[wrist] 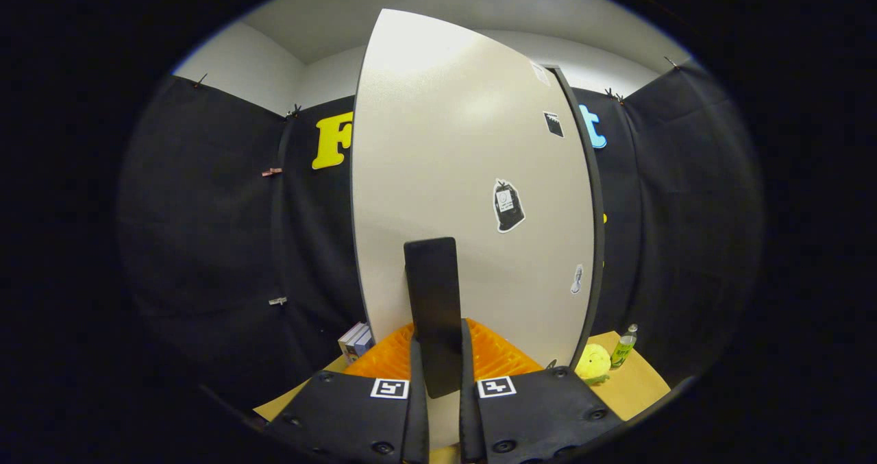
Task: Open the shoe cabinet door, grab the shoes and put them into the shoe cabinet, then close the shoe cabinet door.
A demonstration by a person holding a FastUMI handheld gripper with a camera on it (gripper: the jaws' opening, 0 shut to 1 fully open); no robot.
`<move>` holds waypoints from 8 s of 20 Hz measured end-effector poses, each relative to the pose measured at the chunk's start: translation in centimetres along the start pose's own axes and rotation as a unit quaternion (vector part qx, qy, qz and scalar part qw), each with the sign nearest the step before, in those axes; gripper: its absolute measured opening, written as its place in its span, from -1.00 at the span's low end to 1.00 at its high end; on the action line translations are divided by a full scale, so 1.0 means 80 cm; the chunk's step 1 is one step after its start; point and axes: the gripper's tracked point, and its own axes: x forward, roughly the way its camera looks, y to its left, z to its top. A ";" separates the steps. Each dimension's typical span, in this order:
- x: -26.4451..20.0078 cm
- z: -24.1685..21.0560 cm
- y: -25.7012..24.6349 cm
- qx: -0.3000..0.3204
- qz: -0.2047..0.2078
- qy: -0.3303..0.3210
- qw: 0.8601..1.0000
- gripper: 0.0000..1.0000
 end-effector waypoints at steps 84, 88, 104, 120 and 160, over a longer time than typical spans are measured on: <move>-0.048 -0.493 0.014 0.030 -0.004 0.360 0.933 0.98; -0.018 -0.570 -0.001 0.034 -0.036 0.382 0.923 0.97; 0.066 -0.593 -0.052 0.017 -0.108 0.307 0.945 -0.83; 0.071 -0.295 -0.021 0.027 -0.086 0.236 0.967 -0.83; 0.538 -0.218 -0.077 -0.079 -0.116 0.275 0.951 -0.60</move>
